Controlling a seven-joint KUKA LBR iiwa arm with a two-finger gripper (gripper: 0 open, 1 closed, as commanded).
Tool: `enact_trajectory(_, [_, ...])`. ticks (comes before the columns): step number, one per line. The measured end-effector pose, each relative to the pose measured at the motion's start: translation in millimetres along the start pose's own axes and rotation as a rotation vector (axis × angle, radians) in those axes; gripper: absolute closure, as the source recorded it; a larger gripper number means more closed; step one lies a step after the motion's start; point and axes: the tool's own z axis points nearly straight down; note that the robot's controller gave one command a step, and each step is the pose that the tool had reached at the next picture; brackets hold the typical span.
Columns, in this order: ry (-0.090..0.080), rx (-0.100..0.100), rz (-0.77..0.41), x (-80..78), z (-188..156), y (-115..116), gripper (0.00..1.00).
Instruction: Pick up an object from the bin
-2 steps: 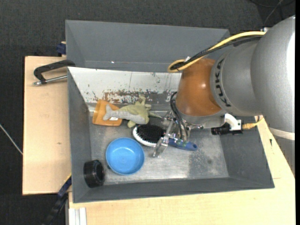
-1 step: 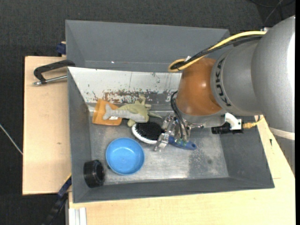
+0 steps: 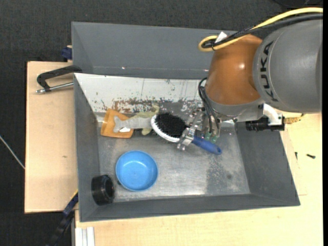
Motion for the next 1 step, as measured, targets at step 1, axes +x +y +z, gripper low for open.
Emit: enact_trajectory(1, [-0.001, -0.001, 0.022, 8.2, -84.0, 10.0, 1.0])
